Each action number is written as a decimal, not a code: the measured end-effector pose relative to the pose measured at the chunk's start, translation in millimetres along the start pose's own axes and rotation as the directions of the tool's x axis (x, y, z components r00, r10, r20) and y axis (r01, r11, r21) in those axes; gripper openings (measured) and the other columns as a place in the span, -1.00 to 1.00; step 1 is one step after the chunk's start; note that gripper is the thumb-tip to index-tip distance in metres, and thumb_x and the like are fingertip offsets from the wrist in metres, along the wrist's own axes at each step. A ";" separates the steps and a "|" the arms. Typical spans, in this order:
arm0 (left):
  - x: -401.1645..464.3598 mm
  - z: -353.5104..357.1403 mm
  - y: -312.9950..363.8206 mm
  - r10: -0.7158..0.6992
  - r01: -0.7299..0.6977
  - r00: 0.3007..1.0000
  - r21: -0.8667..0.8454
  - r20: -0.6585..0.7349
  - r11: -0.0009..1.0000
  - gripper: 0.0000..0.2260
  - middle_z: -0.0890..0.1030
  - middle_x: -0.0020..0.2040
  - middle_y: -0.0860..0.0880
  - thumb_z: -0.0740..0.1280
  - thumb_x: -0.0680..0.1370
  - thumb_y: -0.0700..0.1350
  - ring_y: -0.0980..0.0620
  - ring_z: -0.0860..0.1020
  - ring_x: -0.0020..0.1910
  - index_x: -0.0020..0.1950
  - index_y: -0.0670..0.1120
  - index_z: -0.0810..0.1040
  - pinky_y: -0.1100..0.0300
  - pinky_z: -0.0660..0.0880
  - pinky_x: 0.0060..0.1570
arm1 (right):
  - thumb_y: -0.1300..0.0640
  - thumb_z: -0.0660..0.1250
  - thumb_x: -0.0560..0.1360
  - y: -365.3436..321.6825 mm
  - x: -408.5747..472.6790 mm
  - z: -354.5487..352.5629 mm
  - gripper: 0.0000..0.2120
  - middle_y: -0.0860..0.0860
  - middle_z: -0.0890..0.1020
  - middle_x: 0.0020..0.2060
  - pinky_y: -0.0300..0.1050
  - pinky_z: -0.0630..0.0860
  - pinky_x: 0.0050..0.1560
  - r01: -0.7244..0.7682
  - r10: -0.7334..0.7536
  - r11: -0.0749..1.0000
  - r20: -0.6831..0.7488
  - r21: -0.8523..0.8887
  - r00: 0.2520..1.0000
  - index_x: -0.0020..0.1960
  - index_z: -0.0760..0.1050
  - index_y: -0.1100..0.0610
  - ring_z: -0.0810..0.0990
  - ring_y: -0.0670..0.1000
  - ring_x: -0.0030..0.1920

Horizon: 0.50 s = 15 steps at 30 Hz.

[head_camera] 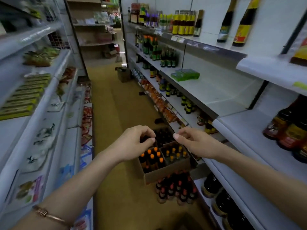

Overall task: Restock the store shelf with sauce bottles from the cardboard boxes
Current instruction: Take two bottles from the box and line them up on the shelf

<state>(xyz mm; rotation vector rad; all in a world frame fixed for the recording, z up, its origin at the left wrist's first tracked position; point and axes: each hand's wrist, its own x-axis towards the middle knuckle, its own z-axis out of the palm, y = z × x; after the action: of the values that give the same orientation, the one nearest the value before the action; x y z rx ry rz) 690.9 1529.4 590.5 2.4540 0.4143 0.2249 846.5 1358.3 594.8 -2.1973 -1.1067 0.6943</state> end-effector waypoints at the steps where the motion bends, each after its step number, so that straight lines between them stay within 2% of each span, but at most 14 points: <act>1: 19.1 -3.7 -10.0 -0.018 0.018 1.000 0.010 0.018 1.000 -0.86 0.57 0.09 0.11 0.29 0.59 -0.03 0.18 0.50 0.12 0.13 0.03 0.57 0.32 0.41 0.09 | -0.27 0.14 0.54 1.2 25.6 -1.0 -0.56 -0.10 0.55 0.09 -0.11 0.51 0.13 -0.002 0.002 1.000 0.008 0.014 1.000 0.26 0.43 -0.02 0.54 -0.11 0.09; 5: 91.1 -13.1 -53.3 -0.085 0.070 0.987 0.104 0.140 0.992 -0.83 0.56 0.14 0.05 0.30 0.59 -0.02 0.13 0.49 0.16 0.15 0.00 0.56 0.29 0.40 0.12 | -0.27 0.14 0.55 7.3 120.2 -0.4 -0.57 -0.11 0.55 0.10 -0.20 0.48 0.02 -0.039 0.036 0.996 0.032 0.086 0.999 0.26 0.44 -0.02 0.53 -0.14 0.07; 7: 122.8 -14.9 -74.0 -0.127 0.109 0.979 0.114 0.161 0.987 -0.83 0.54 0.15 0.07 0.29 0.59 -0.02 0.13 0.48 0.15 0.16 0.01 0.55 0.33 0.38 0.06 | -0.30 0.13 0.55 16.7 161.1 0.3 -0.53 -0.09 0.55 0.13 -0.17 0.48 0.06 -0.062 0.059 0.996 0.046 0.067 0.997 0.28 0.44 -0.02 0.53 -0.11 0.10; 10: 161.2 -9.6 -102.3 -0.166 0.144 0.967 0.120 0.196 0.982 -0.83 0.52 0.16 0.05 0.29 0.60 0.00 0.09 0.48 0.15 0.15 0.02 0.52 0.28 0.40 0.07 | -0.31 0.12 0.54 34.1 205.9 0.4 -0.50 -0.05 0.54 0.17 -0.09 0.50 0.12 -0.118 0.112 0.991 0.100 0.057 0.989 0.32 0.41 -0.01 0.53 -0.06 0.13; 13: 199.3 4.6 -131.4 -0.192 0.165 0.952 0.128 0.238 0.978 -0.81 0.48 0.18 0.02 0.27 0.61 0.00 0.06 0.47 0.17 0.20 0.01 0.50 0.24 0.41 0.11 | -0.27 0.15 0.56 53.0 241.2 3.0 -0.51 -0.03 0.55 0.16 -0.17 0.51 -0.10 -0.165 0.154 0.984 0.139 0.072 0.978 0.35 0.38 0.02 0.57 -0.07 0.01; 15: 223.4 14.7 -149.7 -0.205 0.183 0.949 0.110 0.239 0.977 -0.78 0.45 0.17 0.01 0.25 0.61 -0.02 0.05 0.45 0.17 0.24 -0.02 0.49 0.23 0.40 0.11 | -0.25 0.17 0.56 63.0 262.8 5.6 -0.50 -0.03 0.57 0.17 -0.20 0.49 -0.13 -0.183 0.172 0.980 0.129 0.078 0.977 0.36 0.37 0.04 0.57 -0.07 0.02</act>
<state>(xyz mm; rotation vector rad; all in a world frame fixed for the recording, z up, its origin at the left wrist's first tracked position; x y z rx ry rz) 868.0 1711.1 500.2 2.4636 0.5603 -0.1875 1013.2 1547.6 497.8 -2.2192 -0.9246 0.9486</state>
